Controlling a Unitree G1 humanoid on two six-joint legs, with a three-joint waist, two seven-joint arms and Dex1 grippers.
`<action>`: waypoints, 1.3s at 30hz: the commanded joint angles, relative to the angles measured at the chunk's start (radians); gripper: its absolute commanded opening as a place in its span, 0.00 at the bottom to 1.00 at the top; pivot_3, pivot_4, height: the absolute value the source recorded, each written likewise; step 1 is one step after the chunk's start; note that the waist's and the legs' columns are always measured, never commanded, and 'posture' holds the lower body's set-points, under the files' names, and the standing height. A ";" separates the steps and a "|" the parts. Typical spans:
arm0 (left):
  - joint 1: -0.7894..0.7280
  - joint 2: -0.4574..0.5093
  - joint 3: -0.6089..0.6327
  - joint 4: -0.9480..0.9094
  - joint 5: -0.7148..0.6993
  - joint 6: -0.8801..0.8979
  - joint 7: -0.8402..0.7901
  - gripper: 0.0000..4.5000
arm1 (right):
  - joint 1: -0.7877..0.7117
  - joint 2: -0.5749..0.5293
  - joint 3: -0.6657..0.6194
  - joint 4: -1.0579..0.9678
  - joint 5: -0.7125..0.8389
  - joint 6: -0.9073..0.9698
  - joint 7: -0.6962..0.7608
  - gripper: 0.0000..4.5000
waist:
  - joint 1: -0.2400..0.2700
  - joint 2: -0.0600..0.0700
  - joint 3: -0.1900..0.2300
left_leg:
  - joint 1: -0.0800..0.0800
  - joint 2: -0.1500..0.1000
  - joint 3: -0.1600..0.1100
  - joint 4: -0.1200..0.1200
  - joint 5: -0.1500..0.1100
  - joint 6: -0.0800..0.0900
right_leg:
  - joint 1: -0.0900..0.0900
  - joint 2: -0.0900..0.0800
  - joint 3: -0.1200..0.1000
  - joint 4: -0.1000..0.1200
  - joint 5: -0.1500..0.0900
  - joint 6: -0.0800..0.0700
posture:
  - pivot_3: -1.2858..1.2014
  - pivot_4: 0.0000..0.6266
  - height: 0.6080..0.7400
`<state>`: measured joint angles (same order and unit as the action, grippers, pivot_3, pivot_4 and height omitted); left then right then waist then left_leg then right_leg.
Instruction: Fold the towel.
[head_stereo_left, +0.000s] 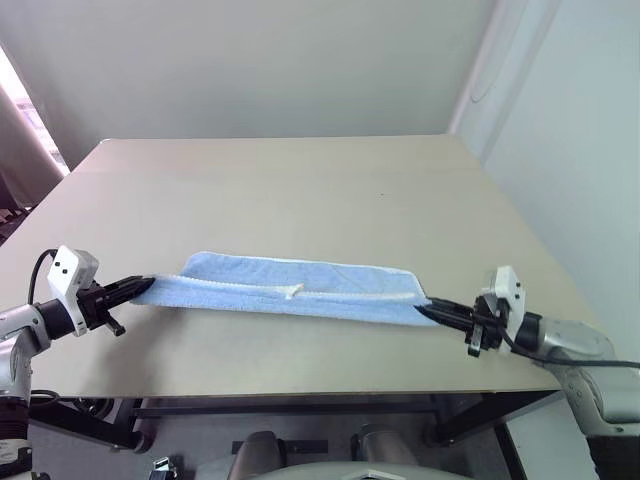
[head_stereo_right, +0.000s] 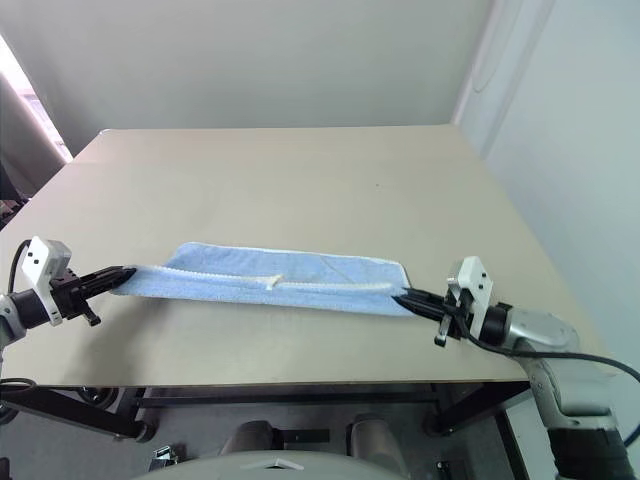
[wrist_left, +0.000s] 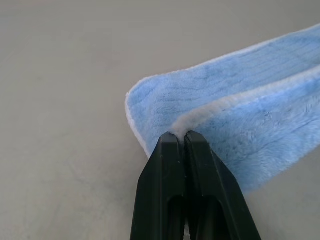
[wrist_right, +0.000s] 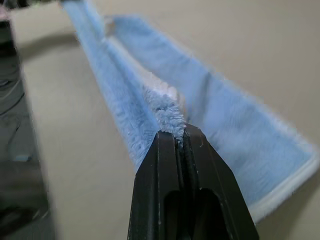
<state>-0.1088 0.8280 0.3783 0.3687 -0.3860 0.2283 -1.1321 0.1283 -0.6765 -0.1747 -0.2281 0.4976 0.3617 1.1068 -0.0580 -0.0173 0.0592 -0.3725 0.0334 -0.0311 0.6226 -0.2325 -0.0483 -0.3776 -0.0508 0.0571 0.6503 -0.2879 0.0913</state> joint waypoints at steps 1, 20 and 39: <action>-0.002 0.027 -0.003 -0.030 -0.008 -0.001 -0.017 0.01 | 0.023 -0.044 -0.047 -0.041 0.010 -0.031 0.016 0.00 | 0.000 0.000 0.000 | 0.000 0.000 0.001 0.000 0.000 0.000 | 0.001 -0.001 0.000 -0.002 0.000 0.000 | 0.52 0.00 1.00; -0.438 -0.126 -0.185 0.507 0.169 -0.268 0.116 0.01 | -0.398 0.110 0.121 0.508 -0.208 -0.201 -0.165 0.00 | 0.015 -0.002 0.000 | -0.003 0.000 0.003 -0.002 0.001 0.001 | 0.001 0.001 -0.001 -0.003 0.004 0.002 | 0.52 0.00 1.00; -0.469 -0.162 -0.192 0.627 0.210 -0.355 0.230 0.01 | -0.484 0.151 0.132 0.653 -0.273 -0.228 -0.237 0.00 | 0.014 -0.002 0.000 | -0.002 0.000 0.002 -0.002 0.001 0.001 | 0.002 0.002 -0.001 -0.002 0.005 0.003 | 0.52 0.00 1.00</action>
<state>-0.5453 0.6612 0.1790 0.9835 -0.1951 -0.0849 -0.9490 -0.3241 -0.5281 -0.0354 0.4195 0.2286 0.1327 0.8808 -0.0440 -0.0195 0.0589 -0.3745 0.0336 -0.0291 0.6207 -0.2319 -0.0469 -0.3752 -0.0482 0.0561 0.6482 -0.2833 0.0943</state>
